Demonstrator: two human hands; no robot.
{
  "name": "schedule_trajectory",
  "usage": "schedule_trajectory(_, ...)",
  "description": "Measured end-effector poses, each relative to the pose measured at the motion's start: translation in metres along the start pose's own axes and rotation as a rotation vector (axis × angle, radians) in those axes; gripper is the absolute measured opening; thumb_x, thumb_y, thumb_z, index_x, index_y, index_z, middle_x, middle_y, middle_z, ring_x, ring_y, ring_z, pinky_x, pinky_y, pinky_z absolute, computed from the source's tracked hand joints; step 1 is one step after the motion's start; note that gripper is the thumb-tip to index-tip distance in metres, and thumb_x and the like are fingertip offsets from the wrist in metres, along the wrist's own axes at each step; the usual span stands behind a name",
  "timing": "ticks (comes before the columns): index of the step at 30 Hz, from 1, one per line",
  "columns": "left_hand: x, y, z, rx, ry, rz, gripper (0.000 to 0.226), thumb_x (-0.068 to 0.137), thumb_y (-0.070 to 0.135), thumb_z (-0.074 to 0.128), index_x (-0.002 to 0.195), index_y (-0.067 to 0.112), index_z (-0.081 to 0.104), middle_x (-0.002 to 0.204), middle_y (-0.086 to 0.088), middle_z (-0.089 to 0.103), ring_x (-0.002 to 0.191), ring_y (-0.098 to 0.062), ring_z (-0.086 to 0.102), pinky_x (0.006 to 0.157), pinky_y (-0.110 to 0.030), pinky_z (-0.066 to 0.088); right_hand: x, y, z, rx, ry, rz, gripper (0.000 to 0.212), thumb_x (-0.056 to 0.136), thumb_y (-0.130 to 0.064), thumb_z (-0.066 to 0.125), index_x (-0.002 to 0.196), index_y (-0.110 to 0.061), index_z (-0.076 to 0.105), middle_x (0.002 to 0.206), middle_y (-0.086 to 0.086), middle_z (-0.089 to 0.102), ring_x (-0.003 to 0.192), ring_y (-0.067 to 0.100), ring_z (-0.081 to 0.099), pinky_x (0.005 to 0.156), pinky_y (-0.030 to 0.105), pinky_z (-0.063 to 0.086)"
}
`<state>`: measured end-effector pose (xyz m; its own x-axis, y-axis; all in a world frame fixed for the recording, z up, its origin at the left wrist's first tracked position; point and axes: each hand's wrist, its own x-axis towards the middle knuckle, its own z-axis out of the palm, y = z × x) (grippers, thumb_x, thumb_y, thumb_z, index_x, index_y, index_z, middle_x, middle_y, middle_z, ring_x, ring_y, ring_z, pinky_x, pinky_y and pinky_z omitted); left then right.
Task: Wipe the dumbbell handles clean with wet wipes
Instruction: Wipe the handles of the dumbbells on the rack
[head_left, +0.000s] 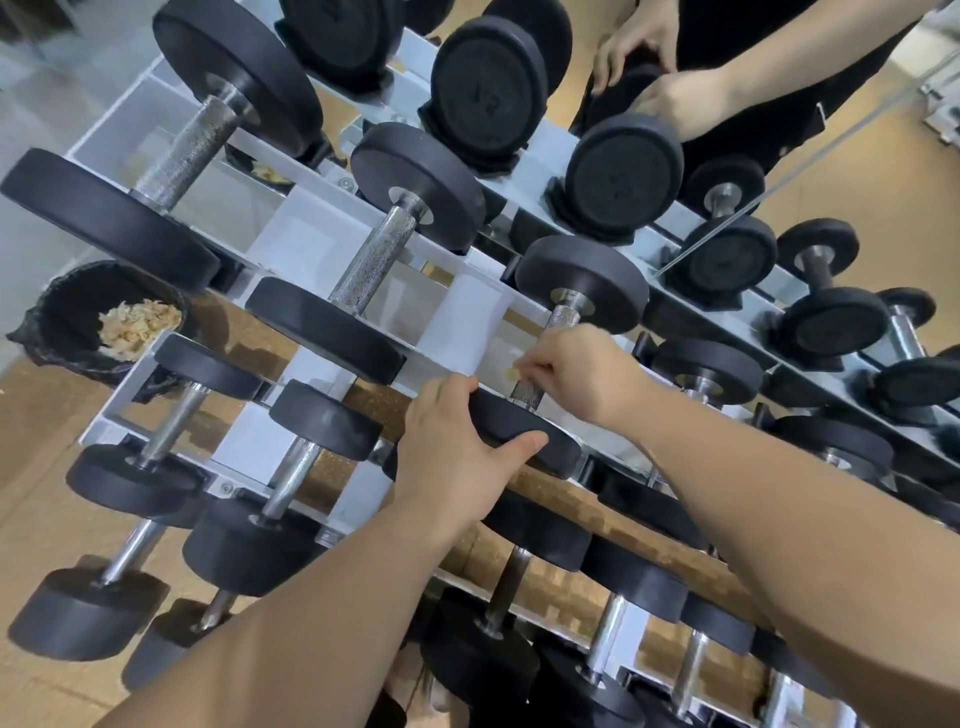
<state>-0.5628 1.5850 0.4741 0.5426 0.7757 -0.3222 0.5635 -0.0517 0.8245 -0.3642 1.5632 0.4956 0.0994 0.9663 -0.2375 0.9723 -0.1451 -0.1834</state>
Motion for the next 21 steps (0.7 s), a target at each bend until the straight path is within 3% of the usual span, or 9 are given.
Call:
schedule_trajectory(4,0.0,0.0,-0.001,0.009,-0.014,-0.018,0.086,0.073,0.063,0.078,0.141,0.025,0.043,0.12,0.016,0.035,0.128,-0.014,0.041,0.103,-0.034,0.043,0.013,0.015,-0.009,-0.014,0.239,0.261,0.019,0.095,-0.025,0.061,0.099,-0.021,0.079,0.094,0.009,0.071,0.09,0.032,0.065,0.077,0.043,0.054)
schedule_trajectory(6,0.001,-0.001,-0.001,0.005,-0.017,-0.025,0.086,0.073,0.062,0.079,0.141,0.024,0.043,0.122,0.014,0.039,0.128,-0.015,0.041,0.104,-0.034,0.042,0.002,0.009,-0.003,0.048,0.279,0.231,0.018,0.096,-0.023,0.062,0.1,-0.02,0.08,0.09,0.009,0.072,0.087,0.032,0.066,0.076,0.042,0.054)
schedule_trajectory(11,0.002,0.001,-0.001,0.004,-0.017,-0.04,0.084,0.073,0.057,0.082,0.14,0.022,0.046,0.131,0.007,0.045,0.128,-0.016,0.042,0.107,-0.036,0.042,-0.028,-0.007,0.015,0.137,0.111,-0.02,0.014,0.092,-0.018,0.069,0.101,-0.018,0.08,0.088,0.003,0.074,0.081,0.023,0.069,0.074,0.034,0.055)
schedule_trajectory(14,0.004,0.001,-0.004,0.008,-0.037,-0.05,0.084,0.074,0.057,0.081,0.142,0.023,0.044,0.134,0.007,0.045,0.129,-0.015,0.043,0.108,-0.035,0.042,-0.012,0.005,0.013,0.057,0.237,0.137,0.018,0.097,-0.019,0.06,0.1,-0.021,0.078,0.083,0.004,0.067,0.073,0.026,0.063,0.069,0.036,0.054)
schedule_trajectory(17,0.007,0.002,-0.011,0.043,-0.07,-0.064,0.078,0.078,0.058,0.078,0.141,0.024,0.045,0.133,0.008,0.048,0.125,-0.013,0.046,0.102,-0.03,0.043,-0.004,0.009,0.012,0.232,0.438,0.401,0.021,0.098,-0.022,0.06,0.111,-0.025,0.076,0.085,-0.003,0.06,0.076,0.015,0.055,0.072,0.026,0.043)
schedule_trajectory(21,0.006,0.01,-0.008,0.073,-0.051,-0.076,0.059,0.08,0.066,0.057,0.12,0.022,0.055,0.114,0.006,0.056,0.106,-0.018,0.056,0.096,-0.043,0.05,-0.026,-0.001,0.032,0.433,0.391,0.261,0.017,0.091,-0.016,0.07,0.105,-0.02,0.078,0.088,-0.005,0.068,0.081,0.008,0.057,0.075,0.02,0.044)
